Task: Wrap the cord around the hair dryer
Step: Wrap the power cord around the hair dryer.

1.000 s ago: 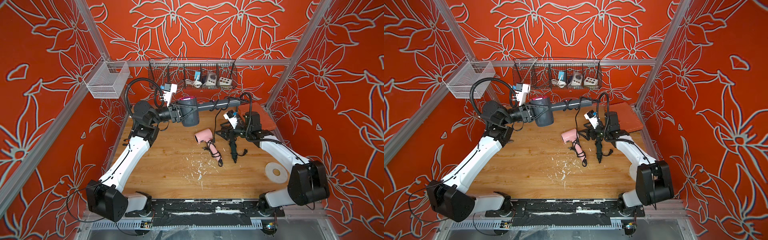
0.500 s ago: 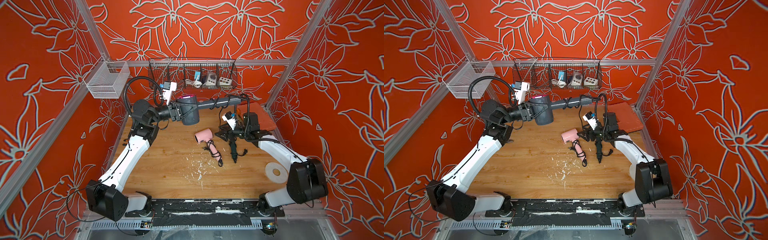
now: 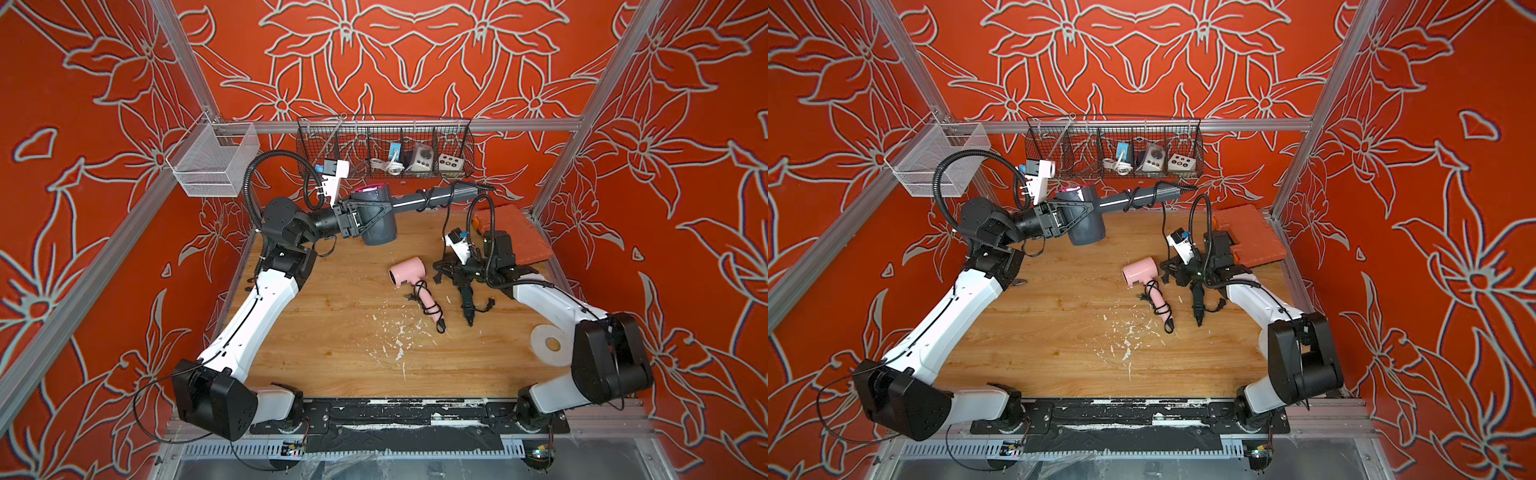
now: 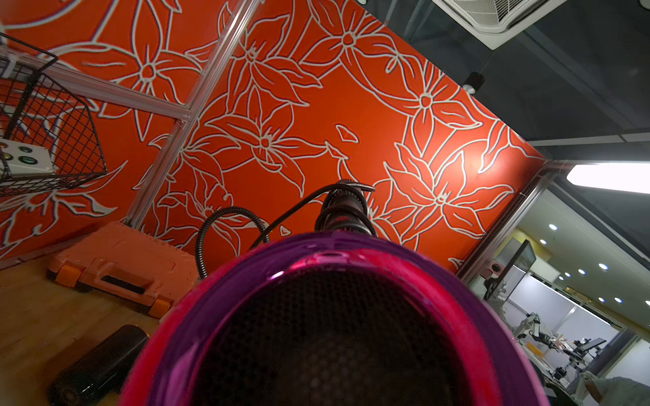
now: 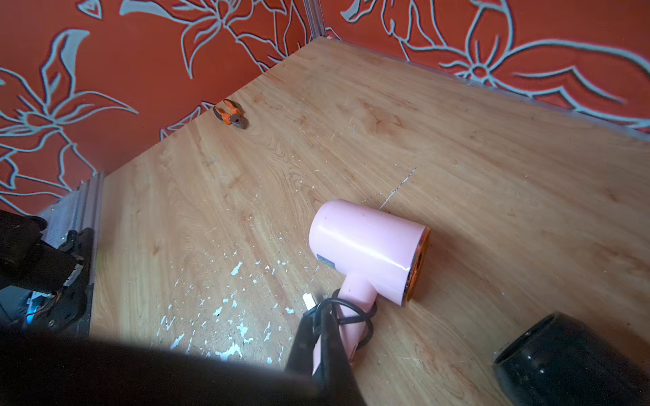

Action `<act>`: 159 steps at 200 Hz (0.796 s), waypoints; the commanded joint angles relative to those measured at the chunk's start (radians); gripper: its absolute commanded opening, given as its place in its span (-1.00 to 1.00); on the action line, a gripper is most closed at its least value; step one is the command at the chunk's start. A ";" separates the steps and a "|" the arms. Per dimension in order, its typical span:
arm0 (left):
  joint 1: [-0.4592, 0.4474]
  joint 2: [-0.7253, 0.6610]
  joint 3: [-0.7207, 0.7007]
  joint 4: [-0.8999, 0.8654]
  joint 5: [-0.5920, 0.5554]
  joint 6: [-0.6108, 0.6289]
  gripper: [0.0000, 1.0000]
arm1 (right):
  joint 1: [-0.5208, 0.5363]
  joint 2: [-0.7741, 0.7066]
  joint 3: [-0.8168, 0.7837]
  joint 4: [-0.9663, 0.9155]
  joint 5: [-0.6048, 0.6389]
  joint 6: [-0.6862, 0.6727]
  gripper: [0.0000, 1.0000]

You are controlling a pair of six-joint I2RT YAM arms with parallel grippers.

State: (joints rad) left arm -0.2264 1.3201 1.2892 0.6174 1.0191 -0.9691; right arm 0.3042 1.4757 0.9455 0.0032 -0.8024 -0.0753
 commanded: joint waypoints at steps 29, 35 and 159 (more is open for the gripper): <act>0.043 0.027 -0.036 0.216 -0.175 -0.126 -1.00 | 0.183 -0.046 -0.017 -0.019 0.227 0.018 -1.00; 0.050 0.032 -0.040 0.220 -0.186 -0.128 -1.00 | 0.210 -0.046 -0.012 -0.041 0.257 0.010 -1.00; 0.084 0.025 0.010 -0.559 -0.458 0.574 -1.00 | 0.702 -0.116 0.324 -0.813 0.923 -0.022 -1.00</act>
State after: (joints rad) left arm -0.1493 1.3697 1.2552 0.1722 0.6922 -0.5827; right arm 0.9276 1.3750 1.1622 -0.5343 -0.0734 -0.0906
